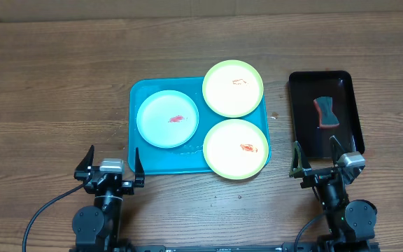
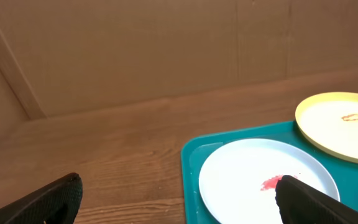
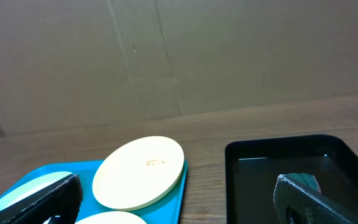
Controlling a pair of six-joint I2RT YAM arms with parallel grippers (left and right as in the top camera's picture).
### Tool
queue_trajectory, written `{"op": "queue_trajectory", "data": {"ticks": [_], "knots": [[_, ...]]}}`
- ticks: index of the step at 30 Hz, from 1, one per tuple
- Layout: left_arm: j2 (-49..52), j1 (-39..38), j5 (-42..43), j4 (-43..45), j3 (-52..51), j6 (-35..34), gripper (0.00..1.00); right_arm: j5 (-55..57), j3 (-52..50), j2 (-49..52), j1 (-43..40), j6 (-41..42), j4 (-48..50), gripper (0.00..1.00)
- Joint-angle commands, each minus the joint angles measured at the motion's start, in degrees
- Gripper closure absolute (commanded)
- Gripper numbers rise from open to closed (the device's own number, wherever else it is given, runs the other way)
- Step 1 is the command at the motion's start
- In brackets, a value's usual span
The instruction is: Clean dirty plates on tray and stack at the side
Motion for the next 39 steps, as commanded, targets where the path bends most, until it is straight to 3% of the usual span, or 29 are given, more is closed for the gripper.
{"op": "queue_trajectory", "data": {"ticks": [1,39], "knots": [[-0.6,0.3,0.5,0.0,1.9,-0.6,0.00,0.3,2.2,-0.5,0.3,0.0,0.4,0.00],[-0.6,0.3,3.3,-0.2,5.1,-0.6,0.00,0.3,6.6,0.3,0.3,-0.4,-2.9,0.00]]}}
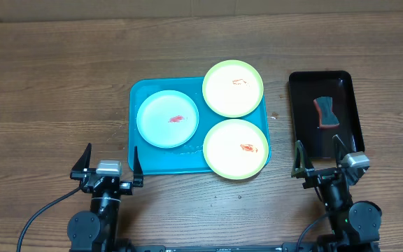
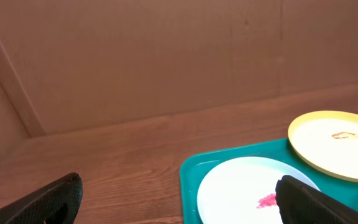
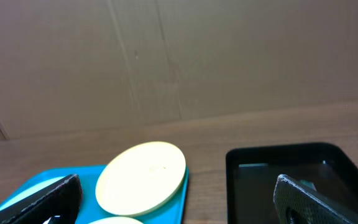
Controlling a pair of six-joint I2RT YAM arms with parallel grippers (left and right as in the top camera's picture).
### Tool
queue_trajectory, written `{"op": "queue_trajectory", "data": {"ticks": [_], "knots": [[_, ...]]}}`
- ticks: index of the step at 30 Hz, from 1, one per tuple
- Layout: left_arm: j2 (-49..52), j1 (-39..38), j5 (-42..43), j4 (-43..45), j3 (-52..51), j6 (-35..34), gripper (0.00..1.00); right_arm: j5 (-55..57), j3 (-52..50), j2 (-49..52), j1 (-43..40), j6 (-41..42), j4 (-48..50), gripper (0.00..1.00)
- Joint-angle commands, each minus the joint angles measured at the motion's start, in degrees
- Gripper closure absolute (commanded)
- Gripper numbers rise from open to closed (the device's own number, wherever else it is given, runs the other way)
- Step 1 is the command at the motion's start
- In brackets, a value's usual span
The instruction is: Clean dirty plates on tray and stack at the side
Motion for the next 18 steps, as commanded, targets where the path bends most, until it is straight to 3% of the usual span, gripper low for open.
{"op": "queue_trajectory", "data": {"ticks": [1,10,18], "knots": [[-0.6,0.3,2.0,-0.1,2.1,-0.6,0.00,0.3,3.7,0.8,0.3,-0.4,-0.9,0.00],[0.3,0.3,2.1,-3.3,3.1,-0.6,0.00,-0.3,13.7,9.0,0.3,-0.4,-9.1,0.00],[10.1,0.3,3.7,-3.2,8.3,-0.1,0.00,-0.4,20.3,18.9,0.3,-0.4,-9.6,0.00]]}}
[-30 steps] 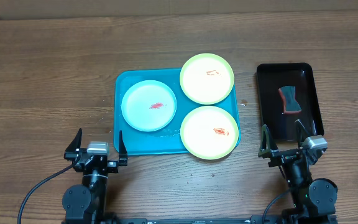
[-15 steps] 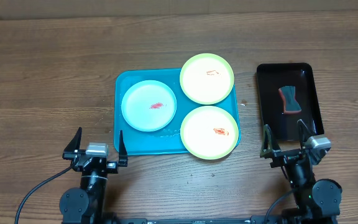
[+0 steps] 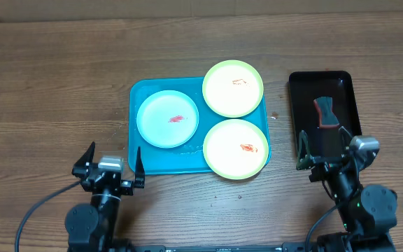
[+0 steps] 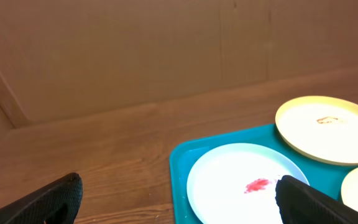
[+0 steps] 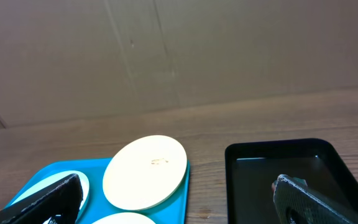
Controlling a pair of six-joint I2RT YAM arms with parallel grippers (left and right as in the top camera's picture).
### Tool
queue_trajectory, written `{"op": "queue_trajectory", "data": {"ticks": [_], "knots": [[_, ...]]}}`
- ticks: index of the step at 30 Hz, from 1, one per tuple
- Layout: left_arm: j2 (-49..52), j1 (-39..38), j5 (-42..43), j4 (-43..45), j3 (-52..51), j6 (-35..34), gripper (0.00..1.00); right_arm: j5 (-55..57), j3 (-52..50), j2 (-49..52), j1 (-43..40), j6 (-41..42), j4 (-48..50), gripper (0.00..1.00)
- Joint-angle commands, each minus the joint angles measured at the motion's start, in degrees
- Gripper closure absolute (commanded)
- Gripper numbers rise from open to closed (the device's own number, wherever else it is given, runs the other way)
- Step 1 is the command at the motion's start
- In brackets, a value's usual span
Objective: Clean dirty plates on tray and stack at the side
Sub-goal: 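Move the left gripper to the white plate's left rim and grip it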
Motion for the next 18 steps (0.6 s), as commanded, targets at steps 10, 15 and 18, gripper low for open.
{"op": "queue_trajectory", "data": {"ticks": [10,15,18], "knots": [[24.9,0.3,4.3,-4.6,19.1,2.4,0.00,-0.3,11.5,12.6,0.3,-0.3,-4.3,0.00],[35.7,0.2,4.5,-11.8,28.9,2.8,0.00,-0.3,17.4,17.6,0.3,-0.3,-8.8,0.00],[42.8,0.2,4.8,-18.4,36.1,2.8,0.00,-0.3,21.9,21.5,0.3,-0.3,-12.9,0.00]]}}
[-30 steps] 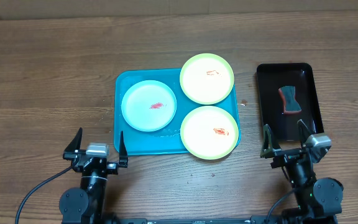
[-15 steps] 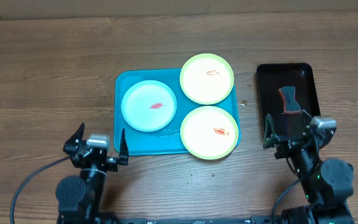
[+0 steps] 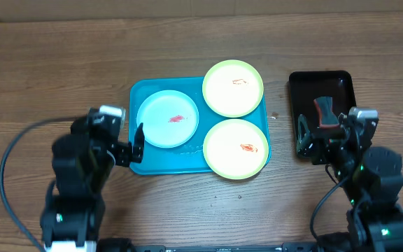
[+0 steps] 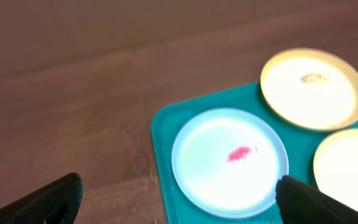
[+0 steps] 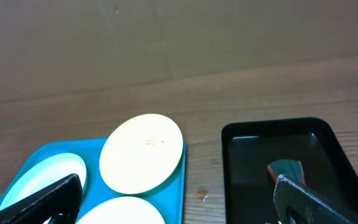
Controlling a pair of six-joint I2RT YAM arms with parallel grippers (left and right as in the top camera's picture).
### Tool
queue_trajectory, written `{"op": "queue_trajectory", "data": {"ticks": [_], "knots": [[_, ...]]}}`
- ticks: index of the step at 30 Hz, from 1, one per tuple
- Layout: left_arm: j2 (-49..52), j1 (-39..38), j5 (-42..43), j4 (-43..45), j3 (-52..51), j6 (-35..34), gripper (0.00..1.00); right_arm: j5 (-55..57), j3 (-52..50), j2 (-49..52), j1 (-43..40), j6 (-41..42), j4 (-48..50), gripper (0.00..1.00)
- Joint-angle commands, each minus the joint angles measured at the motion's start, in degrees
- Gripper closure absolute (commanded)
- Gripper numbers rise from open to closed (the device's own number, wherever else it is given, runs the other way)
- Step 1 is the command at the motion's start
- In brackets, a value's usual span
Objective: Clean dirty plates on tray and stack at the side
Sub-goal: 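Move the left gripper to the white plate's left rim and grip it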
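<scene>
A teal tray (image 3: 152, 164) holds a pale blue plate (image 3: 167, 119) with a red smear and two yellow-green plates (image 3: 233, 87) (image 3: 236, 148), each with a reddish stain. My left gripper (image 3: 114, 140) hangs open over the tray's front left edge, with the blue plate (image 4: 229, 162) just ahead of it. My right gripper (image 3: 325, 143) hangs open over the near part of the black tray (image 3: 325, 87). A red and dark green sponge (image 3: 324, 112) lies just ahead of its right finger (image 5: 309, 202). Neither gripper holds anything.
The black tray sits to the right of the teal tray with a strip of bare wood between them. A cardboard wall (image 5: 179, 37) closes the table's far side. Wooden tabletop (image 3: 47, 77) stretches to the left of the teal tray.
Both arms have moved forward and up. The left gripper now reaches the teal tray's front left edge. The right gripper is further over the black tray, near the sponge. Both remain open.
At first both grippers sat open at the table's near edge, in front of the trays, and stayed there. Then the right gripper stood at the black tray's near end. Now both are over their trays. The plates and sponge have not moved.
</scene>
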Motion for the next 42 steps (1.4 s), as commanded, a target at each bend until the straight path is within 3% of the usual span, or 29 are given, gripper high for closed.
{"op": "queue_trajectory", "data": {"ticks": [1,10,14,18,32,34,38,42], "knots": [[7.8,0.3,1.8,-6.2,9.5,1.4,0.00,-0.3,7.1,4.6,0.3,-0.3,-3.6,0.00],[25.8,0.2,5.3,-27.2,30.3,1.3,0.00,-0.3,26.3,21.6,0.1,0.1,-19.4,0.00],[32.3,0.2,10.9,-33.9,37.2,1.3,0.01,-0.3,36.4,30.0,-0.1,0.1,-27.6,0.00],[35.5,0.2,17.9,-33.8,38.2,1.3,0.00,-0.2,44.7,37.4,-2.2,0.0,-35.1,0.00],[41.5,0.3,17.7,-31.1,38.2,-4.9,0.00,-1.1,45.9,47.1,-7.0,-0.3,-36.5,0.00],[42.5,0.2,12.3,-30.8,38.2,-10.4,0.01,-1.1,45.9,47.8,-7.0,-0.3,-36.5,0.00],[46.8,0.2,-2.3,-32.4,38.2,-27.9,0.11,-1.1,45.9,49.1,-7.0,-0.3,-36.8,0.03],[51.6,0.2,-2.0,-32.6,38.2,-31.3,0.20,-1.1,45.9,49.8,-7.0,-0.3,-37.4,0.06]]}}
